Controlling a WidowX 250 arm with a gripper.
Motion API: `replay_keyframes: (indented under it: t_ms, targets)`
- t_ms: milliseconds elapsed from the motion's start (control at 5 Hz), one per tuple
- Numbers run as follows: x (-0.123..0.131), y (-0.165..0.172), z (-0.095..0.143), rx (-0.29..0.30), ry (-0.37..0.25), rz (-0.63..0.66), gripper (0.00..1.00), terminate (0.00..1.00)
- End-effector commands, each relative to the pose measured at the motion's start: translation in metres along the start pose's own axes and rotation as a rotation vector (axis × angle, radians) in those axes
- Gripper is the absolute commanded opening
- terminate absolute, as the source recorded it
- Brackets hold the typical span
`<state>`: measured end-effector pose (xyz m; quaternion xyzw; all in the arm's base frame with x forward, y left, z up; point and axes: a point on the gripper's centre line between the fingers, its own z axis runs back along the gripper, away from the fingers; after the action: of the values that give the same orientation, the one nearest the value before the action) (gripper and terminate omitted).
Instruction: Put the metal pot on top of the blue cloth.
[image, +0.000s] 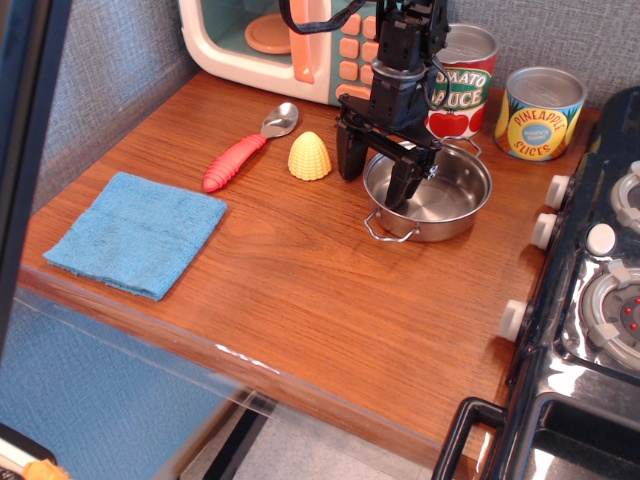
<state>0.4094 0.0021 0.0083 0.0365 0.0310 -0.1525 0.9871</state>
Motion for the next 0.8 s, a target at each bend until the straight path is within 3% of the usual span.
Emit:
replay_keyframes:
  t_ms: [0,200,400,600]
  targets:
    - [-0.003,-0.012,-0.006,-0.03,-0.013,-0.024,0.0,0.0]
    - [-0.002,-0.014,0.0,-0.05,-0.024,-0.029,0.0,0.0]
    - [0.002,-0.017,0.027,-0.125,-0.074,-0.03,0.0,0.0]
    - [0.0,-0.022,0.066,-0.195,-0.179,-0.064,0.0,0.0]
